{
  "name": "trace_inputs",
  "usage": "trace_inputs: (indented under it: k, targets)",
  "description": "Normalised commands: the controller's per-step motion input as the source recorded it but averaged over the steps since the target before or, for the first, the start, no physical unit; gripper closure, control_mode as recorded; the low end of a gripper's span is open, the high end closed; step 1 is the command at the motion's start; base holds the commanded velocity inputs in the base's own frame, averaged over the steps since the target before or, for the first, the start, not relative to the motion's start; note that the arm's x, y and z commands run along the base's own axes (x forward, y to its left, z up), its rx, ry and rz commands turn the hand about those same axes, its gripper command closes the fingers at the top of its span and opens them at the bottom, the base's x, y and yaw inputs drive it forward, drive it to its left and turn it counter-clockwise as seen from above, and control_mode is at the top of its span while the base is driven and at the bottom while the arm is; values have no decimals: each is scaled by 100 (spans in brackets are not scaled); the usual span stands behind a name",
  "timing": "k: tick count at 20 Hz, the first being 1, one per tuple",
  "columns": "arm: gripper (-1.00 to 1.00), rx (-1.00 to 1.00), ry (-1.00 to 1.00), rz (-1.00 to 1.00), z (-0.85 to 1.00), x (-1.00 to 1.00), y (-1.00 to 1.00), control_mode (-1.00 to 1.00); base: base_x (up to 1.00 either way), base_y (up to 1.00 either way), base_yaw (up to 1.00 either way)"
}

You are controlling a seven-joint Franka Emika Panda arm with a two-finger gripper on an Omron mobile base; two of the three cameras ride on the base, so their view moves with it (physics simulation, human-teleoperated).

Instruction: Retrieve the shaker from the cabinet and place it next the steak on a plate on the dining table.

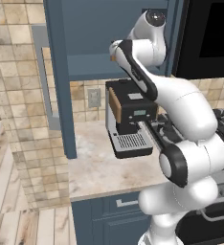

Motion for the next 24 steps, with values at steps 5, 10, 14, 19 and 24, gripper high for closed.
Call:
trace_inputs:
  k: [5, 10, 14, 19, 24]
  targets:
    - [-100, 0, -2, 0, 0, 24, 0, -100, 0, 0, 0]
    - [-100, 0, -5, 0, 0, 20, 0, -100, 0, 0, 0]
    - [-100, 0, -4, 0, 0, 18, 0, -100, 0, 0, 0]
    - [-100, 0, -3, 0, 0, 20, 0, -100, 0, 0, 0]
    - [-100, 0, 0, 0, 0, 26, 10, -100, 0, 0, 0]
